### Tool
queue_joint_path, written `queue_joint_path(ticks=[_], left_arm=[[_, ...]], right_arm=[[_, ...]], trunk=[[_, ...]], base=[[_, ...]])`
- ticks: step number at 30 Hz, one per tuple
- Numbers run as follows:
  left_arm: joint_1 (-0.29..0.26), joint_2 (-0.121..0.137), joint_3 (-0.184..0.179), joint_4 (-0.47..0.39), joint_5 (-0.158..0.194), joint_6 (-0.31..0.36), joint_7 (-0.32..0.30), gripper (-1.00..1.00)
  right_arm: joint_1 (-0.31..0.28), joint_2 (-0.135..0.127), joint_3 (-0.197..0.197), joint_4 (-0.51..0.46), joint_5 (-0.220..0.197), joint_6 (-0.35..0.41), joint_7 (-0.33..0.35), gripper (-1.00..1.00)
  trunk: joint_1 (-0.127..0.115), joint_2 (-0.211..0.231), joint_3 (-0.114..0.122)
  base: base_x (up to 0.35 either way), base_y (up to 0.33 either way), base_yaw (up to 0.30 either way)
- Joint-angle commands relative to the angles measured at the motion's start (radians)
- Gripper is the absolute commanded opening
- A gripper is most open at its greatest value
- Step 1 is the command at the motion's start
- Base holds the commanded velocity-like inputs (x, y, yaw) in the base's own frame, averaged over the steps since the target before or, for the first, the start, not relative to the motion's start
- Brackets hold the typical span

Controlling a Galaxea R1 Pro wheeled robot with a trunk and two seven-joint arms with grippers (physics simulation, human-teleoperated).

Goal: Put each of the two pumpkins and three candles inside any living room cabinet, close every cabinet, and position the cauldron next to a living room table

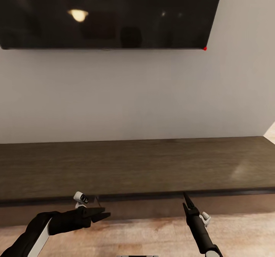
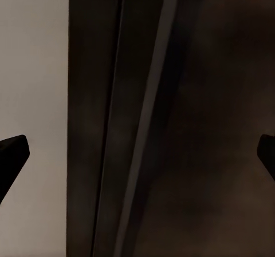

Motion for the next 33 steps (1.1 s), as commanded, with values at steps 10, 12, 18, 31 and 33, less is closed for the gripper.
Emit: queue_joint_path(ticks=[10,12,18,31,33], left_arm=[[0.0,0.001,-0.001,0.0,0.003,0.011,-0.002,1.0],[0.0,0.001,-0.001,0.0,0.004,0.011,-0.002,1.0],[0.001,0.008,-0.001,0.0,0.004,0.011,-0.006,1.0],[0.001,0.011,-0.001,0.001,0.005,0.01,-0.037,1.0],[0.0,0.011,-0.001,0.001,0.005,0.01,-0.037,1.0]], right_arm=[[0.0,0.001,-0.002,0.001,-0.007,0.006,0.003,1.0],[0.0,0.001,-0.002,0.002,-0.007,0.006,0.003,1.0],[0.0,0.0,-0.002,0.001,-0.007,0.006,0.002,1.0],[0.0,0.0,-0.002,0.002,-0.008,0.006,-0.006,-1.0],[0.0,0.001,-0.002,0.002,-0.008,0.006,-0.009,-1.0]], trunk=[[0.0,0.0,-0.001],[0.0,0.0,-0.001],[0.0,0.0,-0.001],[0.0,0.0,-0.001],[0.0,0.0,-0.001]], base=[[0.032,0.0,0.0],[0.001,0.0,0.0],[0.0,0.0,0.0],[0.0,0.0,0.0],[0.0,0.0,0.0]])
